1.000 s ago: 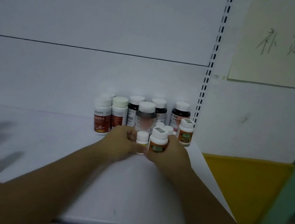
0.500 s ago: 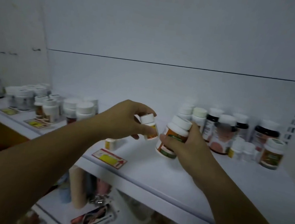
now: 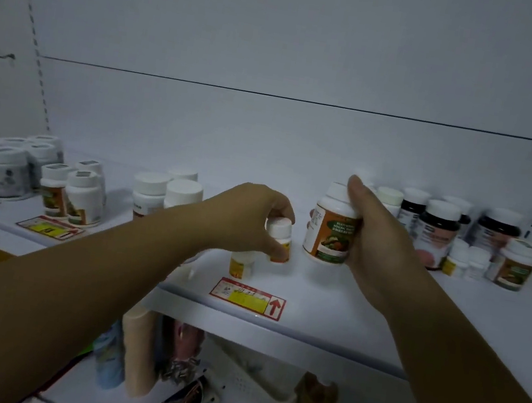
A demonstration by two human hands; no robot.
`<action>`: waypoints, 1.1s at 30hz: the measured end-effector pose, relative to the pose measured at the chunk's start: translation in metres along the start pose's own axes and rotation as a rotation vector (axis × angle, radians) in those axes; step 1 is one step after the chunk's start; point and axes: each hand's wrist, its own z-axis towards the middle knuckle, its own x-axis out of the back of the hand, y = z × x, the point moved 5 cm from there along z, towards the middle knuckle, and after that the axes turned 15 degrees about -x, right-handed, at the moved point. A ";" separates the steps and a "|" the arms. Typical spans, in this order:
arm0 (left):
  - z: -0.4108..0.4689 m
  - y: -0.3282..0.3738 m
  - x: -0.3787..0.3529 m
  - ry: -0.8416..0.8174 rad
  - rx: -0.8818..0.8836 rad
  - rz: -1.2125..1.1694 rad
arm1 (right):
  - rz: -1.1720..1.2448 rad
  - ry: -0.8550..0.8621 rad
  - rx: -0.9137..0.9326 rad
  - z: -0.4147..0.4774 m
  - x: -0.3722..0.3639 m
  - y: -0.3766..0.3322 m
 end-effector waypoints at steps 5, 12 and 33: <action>0.004 -0.011 -0.025 -0.218 -0.032 0.050 | -0.142 0.018 0.006 -0.005 0.000 0.002; 0.000 -0.019 -0.021 -0.180 -0.024 -0.030 | -0.260 -0.065 0.127 -0.008 -0.011 -0.021; -0.164 -0.079 0.163 0.566 0.244 -0.215 | -0.366 -0.436 0.420 -0.015 -0.232 -0.078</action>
